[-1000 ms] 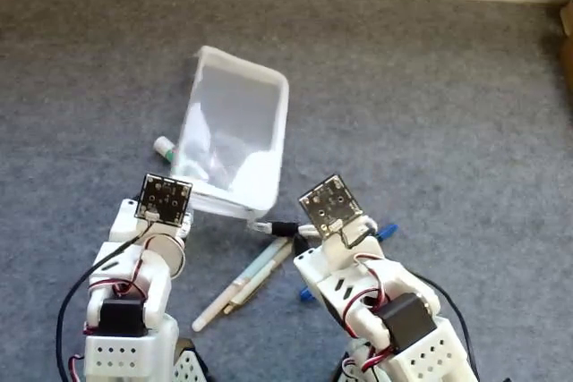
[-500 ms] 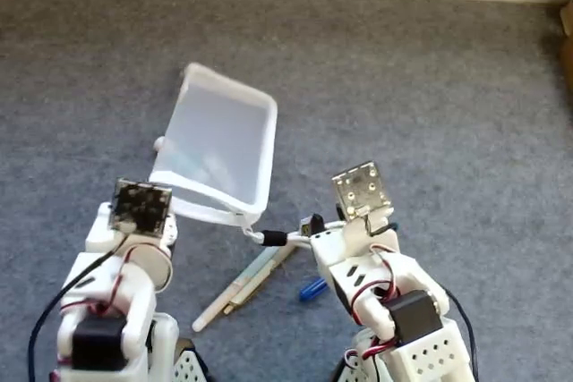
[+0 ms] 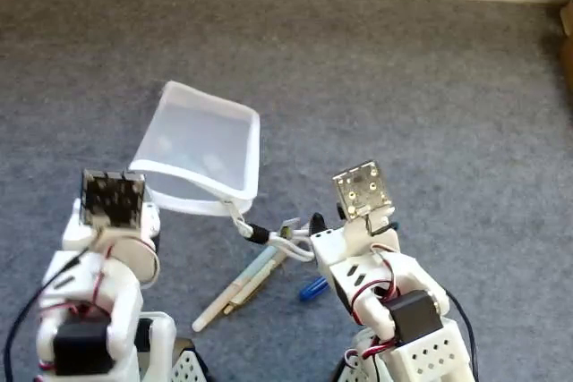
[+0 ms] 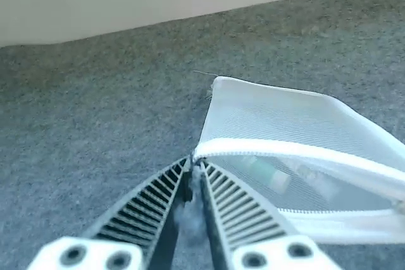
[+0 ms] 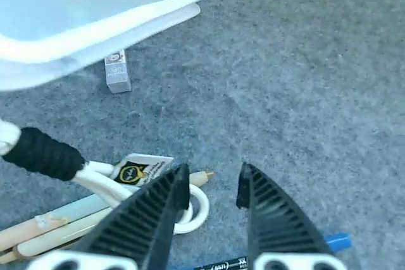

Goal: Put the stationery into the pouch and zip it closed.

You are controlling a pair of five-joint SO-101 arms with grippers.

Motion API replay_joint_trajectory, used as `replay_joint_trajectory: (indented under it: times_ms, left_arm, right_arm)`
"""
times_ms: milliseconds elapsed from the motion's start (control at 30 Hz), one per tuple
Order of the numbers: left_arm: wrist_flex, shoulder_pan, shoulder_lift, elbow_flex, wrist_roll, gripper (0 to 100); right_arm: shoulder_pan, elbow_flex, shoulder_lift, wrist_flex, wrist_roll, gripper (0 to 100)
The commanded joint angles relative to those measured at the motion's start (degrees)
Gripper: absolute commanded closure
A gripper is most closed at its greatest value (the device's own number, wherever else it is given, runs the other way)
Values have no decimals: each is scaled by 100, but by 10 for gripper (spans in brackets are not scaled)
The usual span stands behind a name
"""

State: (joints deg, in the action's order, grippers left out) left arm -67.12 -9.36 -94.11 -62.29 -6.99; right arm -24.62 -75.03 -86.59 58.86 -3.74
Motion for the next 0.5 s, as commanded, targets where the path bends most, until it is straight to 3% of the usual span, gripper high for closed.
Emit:
replay_joint_trajectory:
  times_ms: [0,133,467]
  left_arm:
    - [-35,-198,1956,1314,62,993]
    - [-360,-198,3486,2431,325,993]
    - [-2215,-154,6615,6343,668,993]
  right_arm:
    - [66,40,-101,-154,53,872]
    - [66,40,-101,-154,53,872]
    - [66,40,-101,-154,53,872]
